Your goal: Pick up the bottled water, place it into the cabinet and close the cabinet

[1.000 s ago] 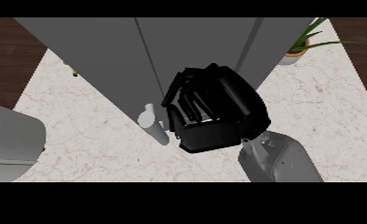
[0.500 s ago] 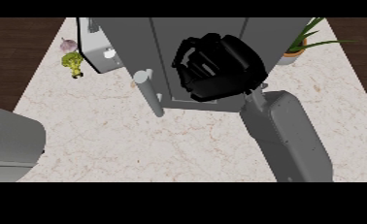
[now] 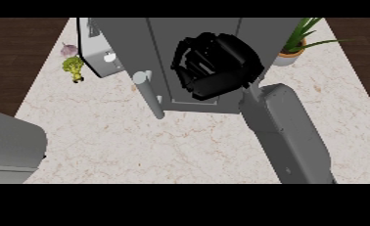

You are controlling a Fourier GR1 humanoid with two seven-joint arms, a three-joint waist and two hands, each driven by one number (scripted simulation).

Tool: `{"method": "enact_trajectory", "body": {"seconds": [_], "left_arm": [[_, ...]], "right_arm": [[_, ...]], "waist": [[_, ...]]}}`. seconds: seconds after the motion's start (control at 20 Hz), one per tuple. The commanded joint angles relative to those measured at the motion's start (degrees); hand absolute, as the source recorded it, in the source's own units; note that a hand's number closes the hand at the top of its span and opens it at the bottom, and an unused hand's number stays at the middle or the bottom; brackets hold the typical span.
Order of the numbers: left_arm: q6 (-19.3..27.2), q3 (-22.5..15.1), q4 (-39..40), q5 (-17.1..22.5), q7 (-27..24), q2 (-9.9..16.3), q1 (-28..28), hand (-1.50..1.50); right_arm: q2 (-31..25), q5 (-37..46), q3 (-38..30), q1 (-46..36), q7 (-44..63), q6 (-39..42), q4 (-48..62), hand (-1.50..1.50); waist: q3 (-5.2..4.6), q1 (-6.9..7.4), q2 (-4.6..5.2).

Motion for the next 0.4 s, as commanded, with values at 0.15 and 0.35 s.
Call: {"method": "enact_trajectory", "body": {"seconds": [0.15, 0.35], "left_arm": [[-0.4, 1.4, 0.5, 2.8, 2.4, 1.1, -0.7, -1.50], [1.6, 0.1, -2.8, 1.2, 3.6, 0.2, -1.8, -1.50]], "right_arm": [[2.1, -2.6, -3.0, -10.6, -0.3, -2.9, 10.1, 1.50], [2.1, -3.8, -3.4, -11.1, -0.2, -2.3, 11.1, 1.50]], "waist": [[-0.96, 2.19, 2.07], [-0.93, 2.22, 2.17]]}}
